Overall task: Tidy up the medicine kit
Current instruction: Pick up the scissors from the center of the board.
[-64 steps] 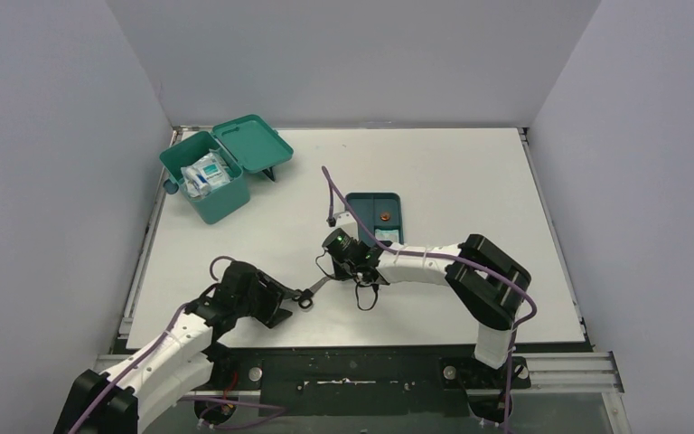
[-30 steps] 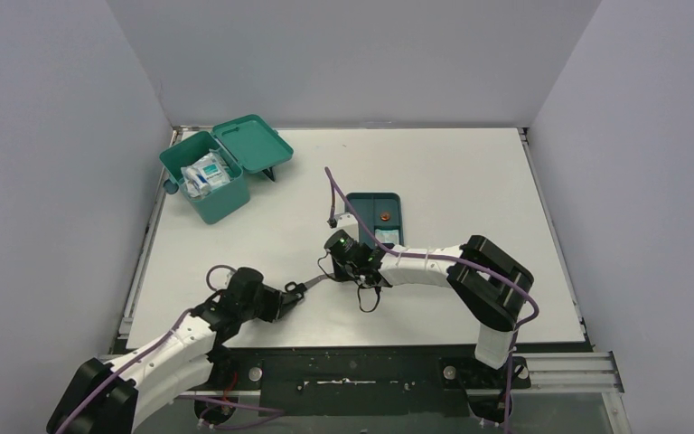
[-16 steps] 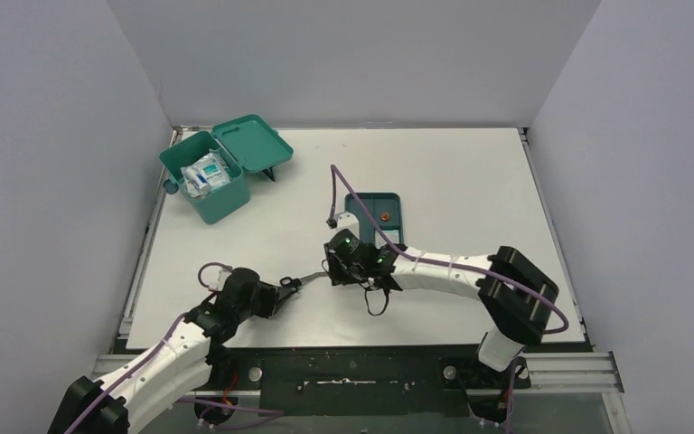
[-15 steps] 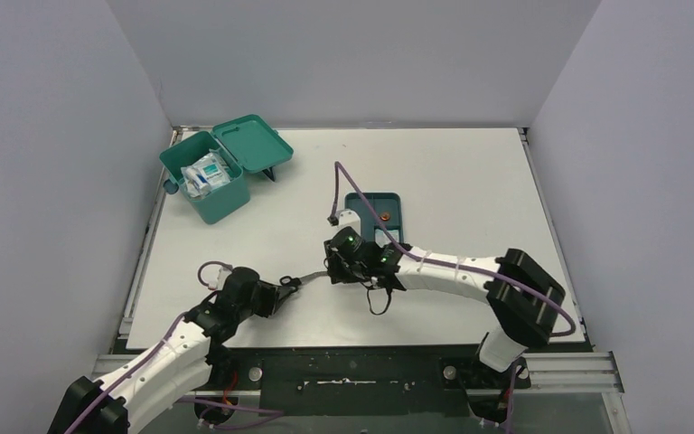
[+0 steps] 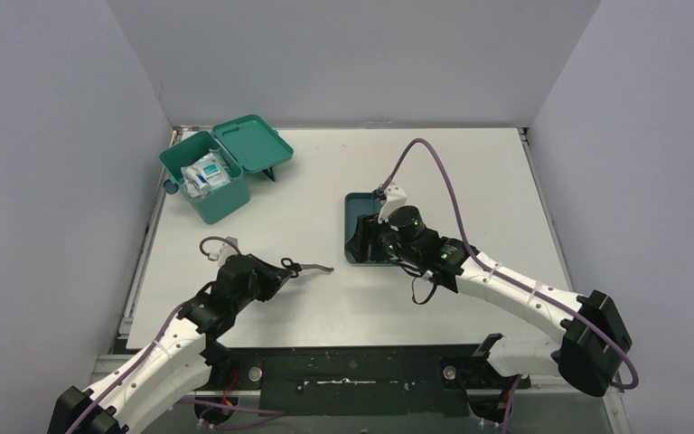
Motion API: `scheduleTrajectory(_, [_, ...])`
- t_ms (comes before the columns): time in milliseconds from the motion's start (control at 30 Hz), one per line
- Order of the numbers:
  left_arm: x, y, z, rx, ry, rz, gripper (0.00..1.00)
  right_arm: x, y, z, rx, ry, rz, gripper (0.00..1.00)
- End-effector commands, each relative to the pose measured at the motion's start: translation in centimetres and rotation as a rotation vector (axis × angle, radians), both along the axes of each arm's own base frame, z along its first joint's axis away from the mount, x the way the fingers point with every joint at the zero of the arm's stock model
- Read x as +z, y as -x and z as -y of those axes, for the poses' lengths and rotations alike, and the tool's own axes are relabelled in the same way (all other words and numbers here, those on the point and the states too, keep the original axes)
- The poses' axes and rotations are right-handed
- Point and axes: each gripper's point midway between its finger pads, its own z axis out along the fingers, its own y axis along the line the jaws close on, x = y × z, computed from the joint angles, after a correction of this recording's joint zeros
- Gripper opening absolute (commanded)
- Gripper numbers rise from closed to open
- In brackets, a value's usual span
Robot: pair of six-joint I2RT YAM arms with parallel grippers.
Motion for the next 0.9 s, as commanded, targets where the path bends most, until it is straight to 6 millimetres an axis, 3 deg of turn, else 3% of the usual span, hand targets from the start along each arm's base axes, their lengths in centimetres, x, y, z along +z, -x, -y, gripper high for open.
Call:
scheduleTrajectory(0, [5.2, -1.5, 1.1, -0.116, -0.044, 0.200, 0.00, 3.5, 0.2, -0.5, 0.103, -0.073, 0.092, 0.61])
scheduleTrajectory(367, [12.7, -1.7, 3.4, -0.402, -0.193, 0.468, 0.00, 5.2, 1.3, -1.4, 0.248, -0.118, 0.165, 0.65])
scheduleTrajectory(567, [15.7, -1.6, 6.2, -0.640, -0.240, 0.544, 0.00, 6.7, -0.4, 1.8, 0.045, -0.091, 0.118, 0.66])
scheduleTrajectory(733, [15.2, -1.4, 9.4, -0.846, -0.145, 0.516, 0.00, 8.4, -0.3, 3.6, -0.047, -0.140, 0.124, 0.74])
scheduleTrajectory(867, [13.9, -2.6, 9.9, -0.949, -0.190, 0.470, 0.00, 9.8, 0.2, 4.7, -0.079, -0.161, 0.141, 0.93])
